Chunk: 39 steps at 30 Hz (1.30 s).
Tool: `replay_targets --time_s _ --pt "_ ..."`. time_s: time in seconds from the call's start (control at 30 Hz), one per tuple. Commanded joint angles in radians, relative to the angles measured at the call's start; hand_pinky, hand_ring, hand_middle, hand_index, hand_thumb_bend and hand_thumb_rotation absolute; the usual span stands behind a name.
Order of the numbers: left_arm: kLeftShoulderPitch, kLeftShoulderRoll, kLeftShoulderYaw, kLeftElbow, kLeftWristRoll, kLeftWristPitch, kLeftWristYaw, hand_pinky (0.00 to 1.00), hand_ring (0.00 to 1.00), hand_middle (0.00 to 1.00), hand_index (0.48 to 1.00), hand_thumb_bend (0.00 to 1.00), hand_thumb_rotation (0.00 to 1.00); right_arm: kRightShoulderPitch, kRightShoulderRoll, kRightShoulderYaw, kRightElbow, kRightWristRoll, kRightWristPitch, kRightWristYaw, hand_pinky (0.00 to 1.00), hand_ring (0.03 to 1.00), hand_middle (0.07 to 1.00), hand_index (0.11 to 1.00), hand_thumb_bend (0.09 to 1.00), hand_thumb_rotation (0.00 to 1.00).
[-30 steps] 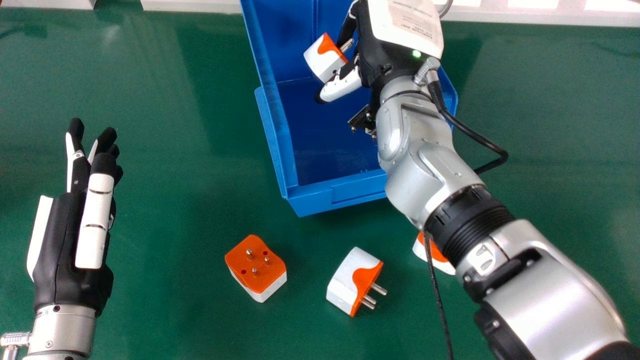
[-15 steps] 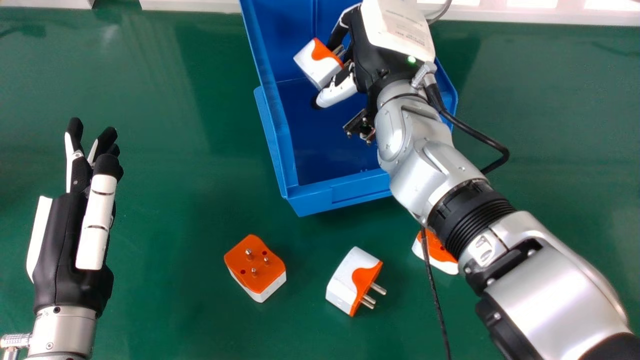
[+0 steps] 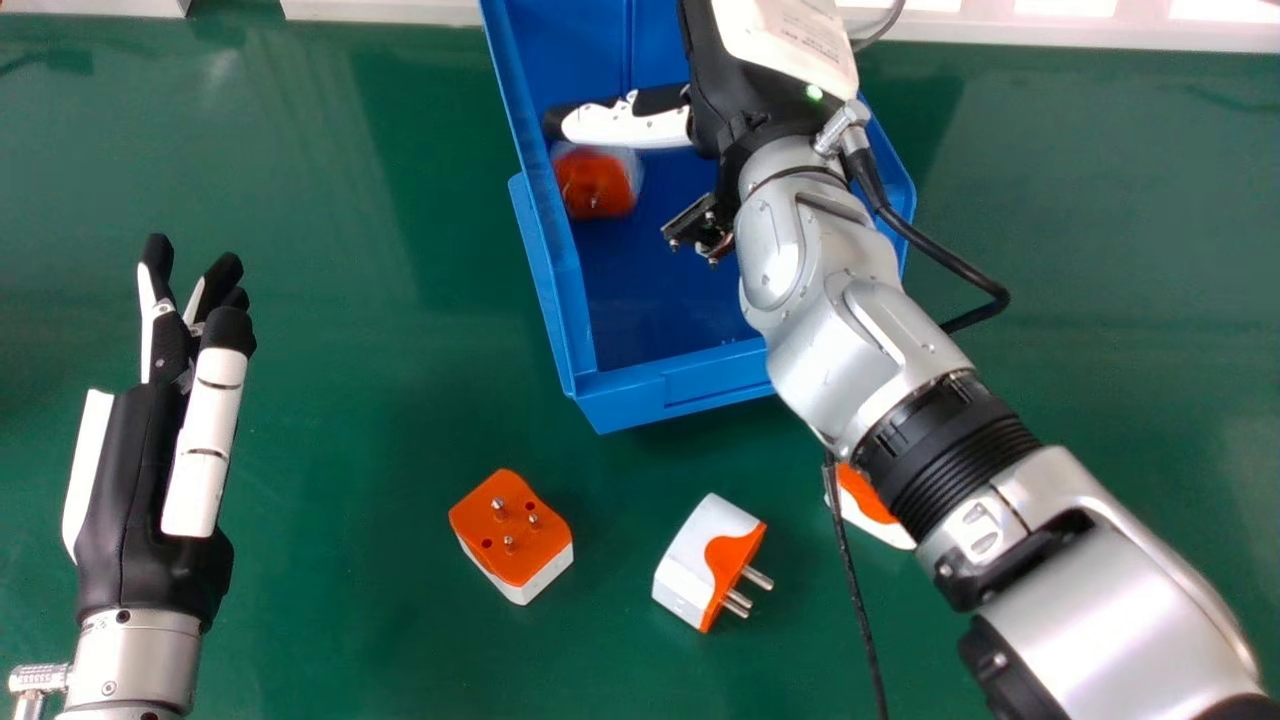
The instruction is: Pick all objects and put in blue box
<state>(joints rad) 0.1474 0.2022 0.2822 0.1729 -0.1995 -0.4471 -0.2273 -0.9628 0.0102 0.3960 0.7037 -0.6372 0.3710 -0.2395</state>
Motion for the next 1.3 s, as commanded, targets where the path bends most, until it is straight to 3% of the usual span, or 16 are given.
replay_targets --time_s 0.0,0.17,0.23,0.4,0.47,0.53,0.7,0.83,1.0,1.13,1.27 --pt "0.008 -0.002 0.001 -0.026 0.003 -0.013 0.005 0.99 0.98 0.98 0.988 0.58 0.89 0.014 -0.010 -0.002 -0.090 -0.008 0.006 0.004 0.58 0.837 0.982 0.956 0.545 0.43" --pt "0.014 0.000 0.001 -0.035 0.000 -0.004 0.005 0.97 0.97 0.97 0.980 0.60 0.87 0.133 -0.033 -0.010 -0.336 -0.017 0.002 0.014 0.59 0.828 0.973 0.933 0.499 0.35" --pt "0.015 0.001 0.001 -0.036 -0.003 0.002 0.004 0.98 0.98 0.97 0.981 0.60 0.87 0.200 -0.051 -0.003 -0.460 -0.037 0.004 0.025 0.61 0.831 0.971 0.934 0.478 0.37" --pt "0.018 0.004 0.003 -0.034 0.004 0.002 0.009 0.99 0.98 0.98 0.989 0.58 0.88 0.366 -0.097 0.011 -0.759 -0.097 0.033 0.089 0.60 0.805 0.964 0.935 0.464 0.46" --pt "0.016 0.005 0.004 -0.029 -0.001 -0.001 0.007 0.99 0.98 0.98 0.988 0.58 0.88 0.455 -0.123 0.017 -0.892 -0.144 0.049 0.117 0.60 0.794 0.955 0.929 0.476 0.51" --pt "0.015 0.009 0.004 -0.026 0.004 -0.004 0.007 0.99 0.99 0.98 0.991 0.60 0.89 0.548 -0.148 0.013 -1.004 -0.171 0.045 0.138 0.59 0.794 0.952 0.932 0.491 0.56" --pt "0.021 0.007 0.004 -0.028 0.005 -0.005 0.009 1.00 0.99 0.98 0.990 0.60 0.90 0.779 -0.213 -0.027 -1.187 -0.182 -0.033 0.132 0.65 0.815 0.926 0.903 0.518 0.48" --pt "0.030 0.001 0.006 -0.039 -0.005 -0.001 0.009 0.99 0.98 0.98 0.983 0.58 0.88 0.960 -0.263 -0.066 -1.274 -0.202 -0.106 0.106 0.73 0.857 0.917 0.911 0.521 0.50" --pt "0.034 0.000 0.008 -0.038 -0.007 -0.007 0.008 1.00 0.99 0.98 0.977 0.58 0.88 1.166 -0.278 -0.124 -1.306 -0.193 -0.214 0.027 0.69 0.829 0.876 0.871 0.535 0.51" --pt "0.040 0.001 0.010 -0.041 -0.012 -0.010 0.003 1.00 0.99 0.98 0.976 0.59 0.89 1.300 -0.280 -0.165 -1.270 -0.151 -0.319 -0.033 0.67 0.818 0.863 0.850 0.534 0.38" --pt "0.048 0.004 0.012 -0.050 -0.018 -0.005 -0.003 1.00 0.99 0.98 0.983 0.58 0.89 1.368 -0.287 -0.168 -1.181 -0.190 -0.361 -0.078 0.68 0.830 0.872 0.859 0.509 0.42"
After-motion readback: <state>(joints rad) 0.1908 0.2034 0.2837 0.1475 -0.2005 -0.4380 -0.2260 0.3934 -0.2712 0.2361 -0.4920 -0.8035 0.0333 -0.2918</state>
